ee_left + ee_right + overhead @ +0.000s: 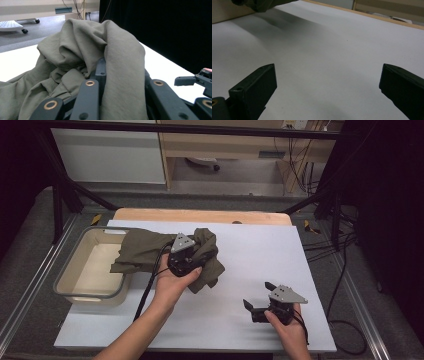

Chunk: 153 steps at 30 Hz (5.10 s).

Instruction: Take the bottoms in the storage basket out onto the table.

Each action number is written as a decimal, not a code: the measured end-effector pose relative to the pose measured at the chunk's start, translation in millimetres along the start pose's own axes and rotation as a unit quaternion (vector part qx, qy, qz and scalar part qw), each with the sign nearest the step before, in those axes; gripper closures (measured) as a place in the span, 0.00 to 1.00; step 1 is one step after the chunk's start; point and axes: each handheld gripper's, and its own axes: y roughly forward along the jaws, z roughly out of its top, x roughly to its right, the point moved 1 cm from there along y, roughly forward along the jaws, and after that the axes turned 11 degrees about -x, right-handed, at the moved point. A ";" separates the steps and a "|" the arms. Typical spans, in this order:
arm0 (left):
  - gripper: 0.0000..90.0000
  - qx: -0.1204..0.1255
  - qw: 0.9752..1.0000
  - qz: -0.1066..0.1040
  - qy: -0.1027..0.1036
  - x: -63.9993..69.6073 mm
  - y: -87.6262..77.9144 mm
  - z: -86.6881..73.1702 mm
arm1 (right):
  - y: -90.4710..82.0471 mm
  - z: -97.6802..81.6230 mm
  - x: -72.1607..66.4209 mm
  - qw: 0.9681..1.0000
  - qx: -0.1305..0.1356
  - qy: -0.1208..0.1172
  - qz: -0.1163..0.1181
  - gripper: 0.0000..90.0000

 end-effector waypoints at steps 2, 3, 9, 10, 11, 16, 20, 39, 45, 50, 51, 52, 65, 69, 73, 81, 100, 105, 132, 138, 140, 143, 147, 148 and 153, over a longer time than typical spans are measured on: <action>0.79 0.000 1.000 -0.001 -0.001 0.4 0.4 0.0 | 0.0 0.0 0.3 1.000 0.000 0.000 0.000 0.02; 0.79 0.000 1.000 -0.002 -0.001 0.4 0.4 0.0 | 0.0 0.0 0.4 1.000 0.001 0.000 0.000 0.02; 0.79 0.000 1.000 -0.005 -0.001 1.9 0.9 -0.3 | -0.1 0.0 0.5 1.000 0.001 -0.001 0.000 0.02; 0.79 0.000 1.000 -0.007 -0.003 2.5 1.1 -0.1 | -0.1 0.0 0.5 1.000 0.000 0.000 -0.001 0.02; 0.79 0.001 1.000 -0.009 -0.004 3.0 1.3 -0.1 | -0.1 0.1 0.6 1.000 0.000 0.000 -0.001 0.02; 0.79 0.000 1.000 -0.018 -0.007 6.3 4.2 0.0 | 0.0 -0.1 0.8 1.000 -0.001 0.000 -0.002 0.02; 0.79 -0.002 1.000 -0.021 -0.006 8.0 6.1 -0.3 | -0.5 -0.2 0.9 1.000 0.000 0.001 -0.002 0.02; 0.78 -0.003 1.000 -0.026 0.000 15.8 9.7 8.9 | -0.4 0.6 0.5 1.000 0.002 0.002 0.000 0.02; 0.78 0.005 1.000 -0.028 0.006 23.3 10.2 23.2 | 0.1 0.6 -0.6 1.000 0.000 0.001 0.001 0.02; 0.78 0.006 1.000 -0.029 0.009 28.0 14.0 31.1 | -0.4 0.3 0.5 1.000 0.001 0.000 0.000 0.02; 0.78 0.005 1.000 -0.028 0.010 27.6 15.4 31.4 | -0.6 0.2 0.3 1.000 0.001 0.001 0.000 0.02; 0.78 0.003 1.000 -0.026 0.009 26.9 16.8 31.4 | -0.7 0.3 0.4 1.000 0.001 -0.001 0.000 0.02; 0.78 -0.012 1.000 -0.006 0.014 15.7 23.6 27.5 | -0.8 0.4 0.1 1.000 0.001 -0.001 0.000 0.02; 0.78 -0.016 1.000 -0.003 0.014 12.0 25.1 26.1 | -0.5 0.4 0.3 1.000 0.000 -0.002 0.000 0.02; 0.78 -0.019 1.000 0.002 0.017 10.5 26.4 25.1 | -0.7 0.4 0.1 1.000 0.000 -0.001 0.000 0.02; 0.78 -0.014 1.000 -0.014 0.015 19.8 26.4 29.1 | -0.6 0.6 0.1 1.000 0.001 -0.002 0.000 0.02; 0.77 -0.020 0.999 -0.010 0.039 33.4 39.7 41.5 | -0.3 -0.1 0.5 1.000 0.000 0.000 0.003 0.02; 0.77 -0.027 0.999 0.000 0.034 23.2 46.4 40.8 | -0.1 0.2 -0.1 1.000 0.000 0.000 0.004 0.02; 0.23 -0.052 0.998 0.045 0.007 -20.3 65.0 24.4 | -1.0 0.0 -1.4 1.000 -0.001 -0.003 0.009 0.02; 0.18 -0.041 0.998 0.039 0.006 -22.1 54.4 20.8 | -0.5 -0.1 -2.2 1.000 -0.002 -0.003 0.008 0.02; 0.16 -0.036 0.999 0.034 0.006 -21.9 51.6 19.7 | -0.1 -0.1 -2.7 1.000 -0.002 -0.003 0.007 0.02; 0.13 -0.029 0.999 0.038 0.017 -20.0 47.7 20.6 | -0.4 0.1 -3.2 1.000 -0.001 -0.003 0.007 0.02; 0.08 -0.004 0.998 0.049 0.043 -13.3 41.2 22.9 | 1.4 0.1 -2.0 1.000 -0.004 -0.003 0.007 0.02; 0.08 -0.001 0.998 0.048 0.046 -11.5 39.3 23.4 | 1.5 0.1 -1.6 1.000 -0.003 -0.004 0.007 0.02; 0.08 0.016 0.999 0.028 0.039 -2.7 29.8 26.0 | -0.4 -0.2 -1.8 1.000 -0.002 -0.003 0.007 0.02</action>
